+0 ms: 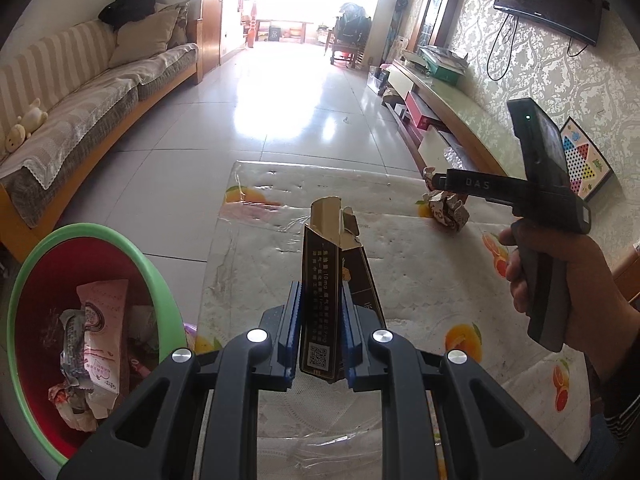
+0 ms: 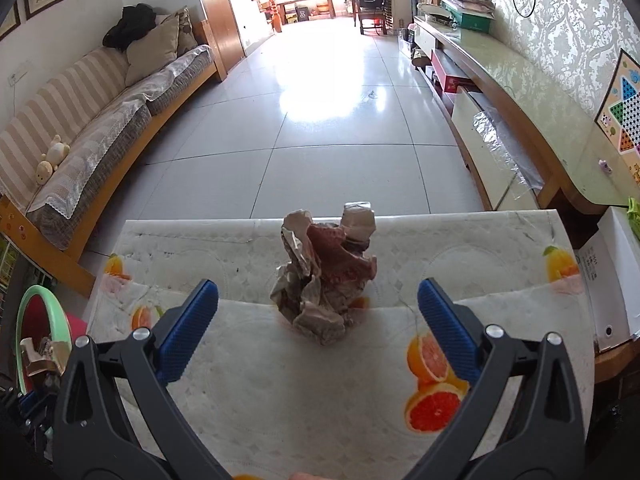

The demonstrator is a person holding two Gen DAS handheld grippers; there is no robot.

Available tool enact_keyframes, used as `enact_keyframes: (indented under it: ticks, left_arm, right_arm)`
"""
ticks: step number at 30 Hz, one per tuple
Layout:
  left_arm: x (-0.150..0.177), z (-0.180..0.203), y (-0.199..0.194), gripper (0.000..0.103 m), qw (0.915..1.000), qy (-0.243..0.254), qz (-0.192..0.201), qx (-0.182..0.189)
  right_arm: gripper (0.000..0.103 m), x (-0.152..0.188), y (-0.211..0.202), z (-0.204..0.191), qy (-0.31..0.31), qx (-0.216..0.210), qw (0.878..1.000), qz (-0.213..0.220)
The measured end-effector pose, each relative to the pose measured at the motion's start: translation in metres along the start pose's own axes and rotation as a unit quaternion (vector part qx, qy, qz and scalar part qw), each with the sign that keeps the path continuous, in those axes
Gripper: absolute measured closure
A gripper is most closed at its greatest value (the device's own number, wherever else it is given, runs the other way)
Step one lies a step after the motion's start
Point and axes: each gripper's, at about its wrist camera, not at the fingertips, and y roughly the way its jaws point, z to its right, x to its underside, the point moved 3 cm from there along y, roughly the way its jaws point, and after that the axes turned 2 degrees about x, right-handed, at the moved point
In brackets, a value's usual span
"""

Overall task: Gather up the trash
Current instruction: 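Hold the cigarette box in the left tool while the right tool grasps the crumpled paper wad, then carry the cigarette box over the red bin and open the left tool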

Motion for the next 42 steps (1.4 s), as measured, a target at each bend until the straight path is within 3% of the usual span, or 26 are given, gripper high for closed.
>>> enact_keyframes:
  ticks: [6,10,15,21,25,32,42]
  left_arm:
    - [0.009,0.002,0.000,0.088,0.9998,0.005,-0.003,0.020]
    - [0.011,0.001,-0.001,0.088,0.9997,0.003,-0.004,0.026]
    - [0.015,0.002,-0.006,0.088,0.9996,0.006,-0.006,0.027]
    - [0.013,0.002,-0.017,0.088,0.9998,0.006,-0.001,0.021]
    - [0.013,0.008,-0.031,0.088,0.9997,0.004,0.009,0.020]
    - [0.024,0.014,-0.067,0.088,0.9994,0.002,0.030,0.019]
    - [0.039,-0.011,-0.118,0.088,0.9988,-0.017,0.045,-0.004]
  right_arm:
    - [0.005,-0.004,0.032,-0.008,-0.012,0.033,0.999,-0.025]
    - [0.014,-0.001,0.047,-0.012,-0.027,0.049,0.998,-0.039]
    - [0.049,0.004,0.052,-0.016,-0.041,0.060,0.996,-0.044]
    - [0.060,0.009,0.037,-0.022,-0.059,0.059,0.996,-0.040]
    - [0.060,0.019,0.004,-0.022,-0.062,0.059,0.996,-0.025]
    - [0.060,0.055,-0.088,-0.029,-0.075,0.044,0.996,0.021]
    - [0.060,0.098,-0.189,-0.046,-0.072,0.018,0.995,0.063]
